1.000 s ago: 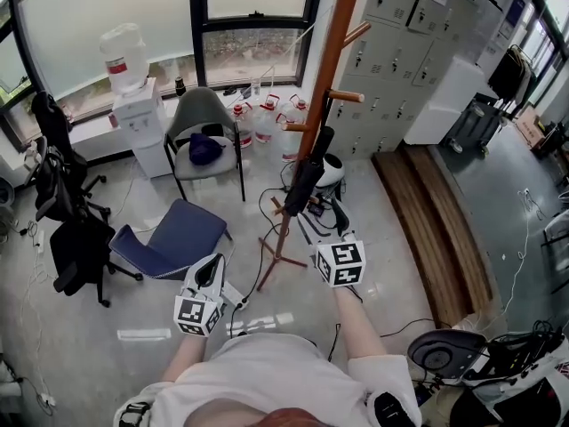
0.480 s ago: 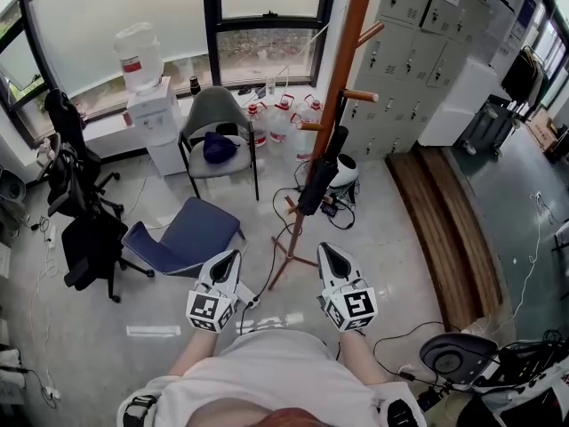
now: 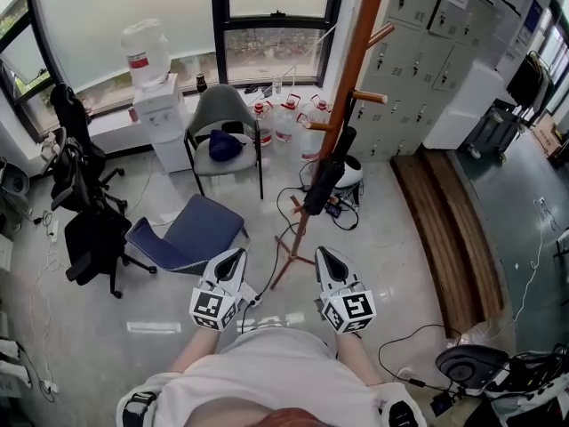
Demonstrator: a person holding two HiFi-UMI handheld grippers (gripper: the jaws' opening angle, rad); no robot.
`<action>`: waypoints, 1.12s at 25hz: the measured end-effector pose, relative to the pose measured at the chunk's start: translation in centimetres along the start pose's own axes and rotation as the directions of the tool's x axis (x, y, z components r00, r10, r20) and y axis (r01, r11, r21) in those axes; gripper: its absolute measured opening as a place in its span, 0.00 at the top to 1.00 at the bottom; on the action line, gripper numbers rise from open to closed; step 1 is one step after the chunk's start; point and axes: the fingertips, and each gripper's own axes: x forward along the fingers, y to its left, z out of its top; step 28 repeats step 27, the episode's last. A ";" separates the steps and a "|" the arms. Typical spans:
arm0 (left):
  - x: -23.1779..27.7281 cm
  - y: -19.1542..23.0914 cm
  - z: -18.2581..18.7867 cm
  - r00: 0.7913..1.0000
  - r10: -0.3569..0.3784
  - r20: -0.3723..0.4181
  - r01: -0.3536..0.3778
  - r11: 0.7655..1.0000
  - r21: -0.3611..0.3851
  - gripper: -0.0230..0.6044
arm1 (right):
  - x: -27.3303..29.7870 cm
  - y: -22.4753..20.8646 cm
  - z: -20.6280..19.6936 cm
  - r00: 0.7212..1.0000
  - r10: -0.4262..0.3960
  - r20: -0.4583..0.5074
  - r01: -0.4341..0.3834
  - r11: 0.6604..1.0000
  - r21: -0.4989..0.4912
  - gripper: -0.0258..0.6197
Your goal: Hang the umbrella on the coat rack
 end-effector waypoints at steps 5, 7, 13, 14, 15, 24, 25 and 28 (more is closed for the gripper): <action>-0.2 0.5 0.0 1.000 0.004 -0.005 -0.004 1.000 -0.003 0.95 | 0.5 0.8 0.1 1.000 0.021 -0.012 -0.021 0.998 -0.059 0.95; -0.2 0.7 0.0 1.000 0.004 -0.005 -0.004 1.000 -0.004 0.95 | 0.7 1.1 0.1 1.000 0.024 -0.016 -0.025 0.997 -0.073 0.95; -0.5 1.3 -0.1 1.000 0.004 -0.007 -0.004 1.000 -0.007 0.95 | 1.2 1.4 -0.4 0.999 0.023 -0.023 -0.024 0.999 -0.040 0.95; -0.5 1.3 -0.2 1.000 0.005 -0.008 -0.005 1.000 -0.008 0.95 | 1.2 1.4 -0.5 0.999 0.023 -0.025 -0.024 0.999 -0.040 0.95; -0.5 1.3 -0.3 1.000 0.006 -0.010 -0.006 1.000 -0.010 0.95 | 1.1 1.3 -0.5 0.999 0.021 -0.028 -0.022 0.999 -0.041 0.95; -0.7 1.7 -0.5 1.000 0.009 -0.014 -0.009 1.000 -0.020 0.95 | 1.4 0.7 -0.6 0.999 0.004 -0.040 -0.006 0.999 -0.049 0.95; -0.7 1.8 -0.5 1.000 0.009 -0.014 -0.009 1.000 -0.021 0.95 | 1.4 0.6 -0.6 0.999 0.003 -0.040 -0.005 0.999 -0.050 0.95; -0.7 2.0 -0.5 1.000 0.010 -0.013 -0.010 1.000 -0.022 0.95 | 1.5 0.6 -0.6 0.999 0.000 -0.040 -0.002 0.999 -0.050 0.95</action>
